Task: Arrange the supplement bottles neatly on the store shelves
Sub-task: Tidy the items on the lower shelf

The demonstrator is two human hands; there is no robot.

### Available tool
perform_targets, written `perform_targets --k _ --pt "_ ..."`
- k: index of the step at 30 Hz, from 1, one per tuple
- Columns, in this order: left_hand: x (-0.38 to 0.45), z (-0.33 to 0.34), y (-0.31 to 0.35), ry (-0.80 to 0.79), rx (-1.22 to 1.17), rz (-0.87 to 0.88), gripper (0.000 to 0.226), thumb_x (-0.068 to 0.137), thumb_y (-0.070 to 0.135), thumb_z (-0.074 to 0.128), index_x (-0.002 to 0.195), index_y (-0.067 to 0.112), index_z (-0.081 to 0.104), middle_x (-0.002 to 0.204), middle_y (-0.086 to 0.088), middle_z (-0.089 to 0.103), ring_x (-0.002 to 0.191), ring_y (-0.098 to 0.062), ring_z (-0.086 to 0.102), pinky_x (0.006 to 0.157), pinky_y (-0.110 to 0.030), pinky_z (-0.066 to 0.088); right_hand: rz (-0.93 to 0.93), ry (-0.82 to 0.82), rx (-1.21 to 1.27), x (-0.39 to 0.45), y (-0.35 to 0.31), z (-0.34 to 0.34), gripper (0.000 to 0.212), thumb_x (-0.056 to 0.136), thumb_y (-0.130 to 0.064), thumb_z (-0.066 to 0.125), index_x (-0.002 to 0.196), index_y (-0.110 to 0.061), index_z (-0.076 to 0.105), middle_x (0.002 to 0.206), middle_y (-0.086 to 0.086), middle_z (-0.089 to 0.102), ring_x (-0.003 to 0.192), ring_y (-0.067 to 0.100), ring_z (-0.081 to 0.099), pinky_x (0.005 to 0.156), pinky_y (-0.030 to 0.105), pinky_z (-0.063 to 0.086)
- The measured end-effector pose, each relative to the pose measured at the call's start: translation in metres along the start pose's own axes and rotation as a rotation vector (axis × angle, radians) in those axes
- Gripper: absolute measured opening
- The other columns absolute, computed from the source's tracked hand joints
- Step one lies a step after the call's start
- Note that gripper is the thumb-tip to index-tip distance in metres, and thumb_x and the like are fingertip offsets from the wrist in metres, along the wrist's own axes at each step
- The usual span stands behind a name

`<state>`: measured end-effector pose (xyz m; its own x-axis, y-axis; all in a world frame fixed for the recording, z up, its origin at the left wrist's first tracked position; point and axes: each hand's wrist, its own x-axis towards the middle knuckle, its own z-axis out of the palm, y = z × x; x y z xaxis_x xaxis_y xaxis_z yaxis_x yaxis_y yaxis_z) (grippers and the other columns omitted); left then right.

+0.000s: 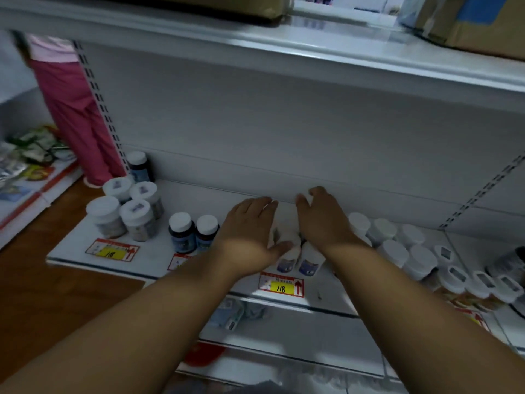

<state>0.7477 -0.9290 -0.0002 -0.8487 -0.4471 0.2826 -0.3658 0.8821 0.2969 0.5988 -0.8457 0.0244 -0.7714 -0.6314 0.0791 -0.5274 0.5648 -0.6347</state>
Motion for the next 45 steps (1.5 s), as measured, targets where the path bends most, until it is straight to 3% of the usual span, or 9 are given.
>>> perform_targets --k 3,9,18,26,31,34,38,42,45 --pt "-0.019 -0.024 -0.013 0.095 -0.007 -0.040 0.075 0.087 0.052 0.061 0.143 0.007 0.041 0.146 -0.013 0.044 0.133 -0.030 0.040 0.111 -0.036 0.023 -0.110 -0.009 0.021 -0.009 -0.030 0.006 0.049 0.099 -0.041 0.043 0.138 -0.011 0.044 0.139 0.014 0.047 0.127 0.029 0.045 0.100 0.032 0.035" --pt "-0.040 -0.067 -0.077 0.126 0.037 -0.137 0.063 0.091 0.047 0.054 0.142 0.011 0.042 0.142 -0.010 0.047 0.130 -0.028 0.040 0.109 -0.037 0.029 -0.301 -0.111 0.045 -0.020 -0.099 0.050 0.042 0.101 -0.039 0.039 0.137 -0.018 0.045 0.138 0.005 0.046 0.123 0.018 0.045 0.092 0.019 0.027" --pt "-0.065 -0.134 -0.217 0.161 0.064 -0.169 0.052 0.088 0.037 0.062 0.131 0.010 0.052 0.126 -0.010 0.057 0.115 -0.029 0.050 0.096 -0.037 0.039 -0.465 -0.159 0.028 0.004 -0.235 0.156 0.030 0.099 -0.028 0.048 0.122 -0.012 0.058 0.121 0.009 0.057 0.107 0.022 0.056 0.086 0.029 0.043" --pt "-0.065 -0.158 -0.299 0.103 0.000 -0.146 0.055 0.089 0.043 0.058 0.138 0.020 0.046 0.136 0.000 0.051 0.124 -0.020 0.045 0.102 -0.031 0.035 -0.346 -0.286 -0.240 0.062 -0.297 0.239 0.039 0.093 -0.030 0.052 0.129 -0.019 0.051 0.125 0.015 0.045 0.108 0.033 0.053 0.083 0.032 0.041" --pt "-0.070 -0.148 -0.321 0.046 0.000 -0.165 0.060 0.090 0.049 0.054 0.143 0.024 0.040 0.140 0.003 0.047 0.128 -0.017 0.040 0.105 -0.032 0.034 -0.292 -0.253 -0.344 0.082 -0.302 0.269 0.026 0.089 -0.022 0.058 0.112 -0.010 0.054 0.119 0.016 0.044 0.093 0.032 0.055 0.079 0.034 0.045" --pt "-0.074 -0.144 -0.331 0.025 0.026 -0.153 0.061 0.089 0.051 0.053 0.143 0.025 0.039 0.140 0.004 0.047 0.128 -0.017 0.039 0.104 -0.031 0.034 -0.262 -0.192 -0.372 0.092 -0.307 0.276 0.026 0.086 -0.016 0.062 0.110 -0.006 0.056 0.118 0.016 0.046 0.095 0.032 0.055 0.081 0.033 0.046" --pt "-0.069 -0.148 -0.335 0.009 -0.013 -0.145 0.061 0.090 0.050 0.054 0.144 0.025 0.038 0.141 0.003 0.046 0.128 -0.018 0.039 0.106 -0.032 0.034 -0.277 -0.120 -0.259 0.086 -0.303 0.264 0.011 0.084 -0.013 0.061 0.092 -0.010 0.054 0.107 0.017 0.052 0.087 0.029 0.054 0.069 0.029 0.039" --pt "-0.061 -0.149 -0.317 0.030 -0.094 -0.088 0.057 0.089 0.044 0.057 0.141 0.023 0.042 0.138 0.002 0.048 0.126 -0.018 0.041 0.102 -0.028 0.033 -0.242 0.032 0.006 0.055 -0.284 0.211 0.015 0.082 -0.015 0.063 0.095 -0.015 0.055 0.096 0.005 0.058 0.081 0.019 0.055 0.062 0.024 0.037" --pt "-0.055 -0.144 -0.285 0.039 -0.162 0.046 0.053 0.087 0.038 0.062 0.135 0.020 0.049 0.131 0.000 0.053 0.120 -0.018 0.045 0.099 -0.027 0.033 -0.197 0.146 0.056 0.024 -0.255 0.149 0.016 0.084 -0.020 0.061 0.097 -0.027 0.055 0.094 -0.007 0.058 0.082 0.010 0.055 0.059 0.012 0.036"
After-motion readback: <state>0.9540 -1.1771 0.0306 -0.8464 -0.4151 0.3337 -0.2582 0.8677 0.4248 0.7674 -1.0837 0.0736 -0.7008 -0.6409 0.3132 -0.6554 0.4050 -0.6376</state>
